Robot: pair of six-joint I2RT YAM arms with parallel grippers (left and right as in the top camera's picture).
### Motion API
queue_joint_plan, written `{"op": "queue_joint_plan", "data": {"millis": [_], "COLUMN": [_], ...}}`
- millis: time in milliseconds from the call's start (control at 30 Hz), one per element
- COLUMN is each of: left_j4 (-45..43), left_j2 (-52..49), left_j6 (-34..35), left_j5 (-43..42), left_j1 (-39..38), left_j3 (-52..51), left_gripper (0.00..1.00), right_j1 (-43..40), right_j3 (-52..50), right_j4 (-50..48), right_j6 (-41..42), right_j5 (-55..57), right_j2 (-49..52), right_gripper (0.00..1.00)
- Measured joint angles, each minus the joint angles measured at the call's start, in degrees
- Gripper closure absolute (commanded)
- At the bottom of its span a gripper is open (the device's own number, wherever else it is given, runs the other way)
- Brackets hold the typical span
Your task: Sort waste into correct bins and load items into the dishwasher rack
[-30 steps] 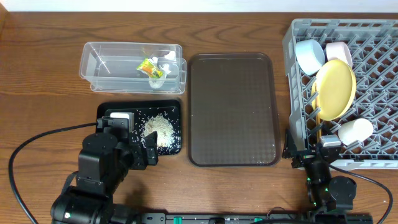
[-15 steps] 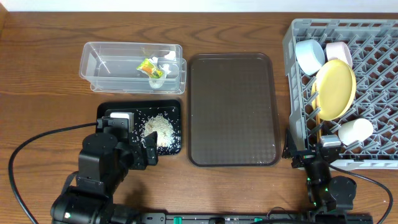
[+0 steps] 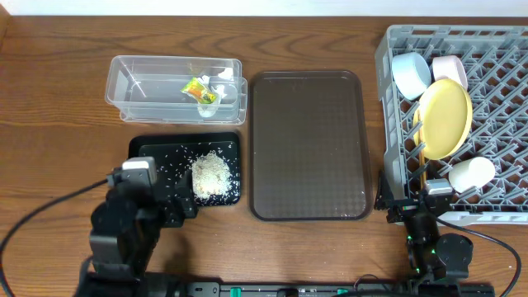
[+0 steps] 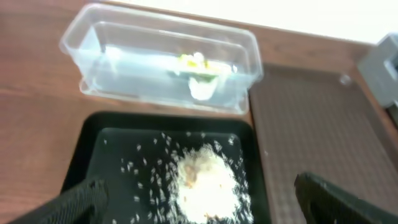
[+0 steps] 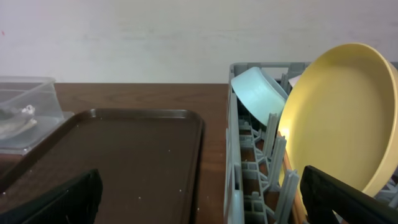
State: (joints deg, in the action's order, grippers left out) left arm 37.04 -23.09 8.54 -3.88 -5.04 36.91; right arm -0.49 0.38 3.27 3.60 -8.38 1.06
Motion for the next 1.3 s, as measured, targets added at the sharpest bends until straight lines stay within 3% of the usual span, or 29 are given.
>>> {"op": "queue_joint_plan", "data": {"millis": [333,433,667,1300], "left_j4": [-36.68,-43.04,-36.24,-35.87], "left_j2": [18.73,21.9,22.36,21.57], "left_j6": [-0.02,-0.24,-0.79,-0.92], "left_j5": [0.0,0.02,0.22,0.26], "left_j1": [1.86,1.9,1.9,1.9], "left_j3": [-30.01,-35.45,-36.33,-36.15], "left_gripper": [0.03,0.03,0.03,0.02], "right_j1": [0.0,0.0,0.0,0.0], "right_j3": [0.0,0.0,0.0,0.0], "right_j4": [-0.02,-0.02,-0.04,-0.02], "right_j6": [0.0,0.0,0.0,0.0], "right_j5": [-0.22,-0.22,-0.22,-0.22], "right_j2": [0.0,0.0,0.0,0.0], "right_gripper": [0.01,0.01,0.01,0.01]}}
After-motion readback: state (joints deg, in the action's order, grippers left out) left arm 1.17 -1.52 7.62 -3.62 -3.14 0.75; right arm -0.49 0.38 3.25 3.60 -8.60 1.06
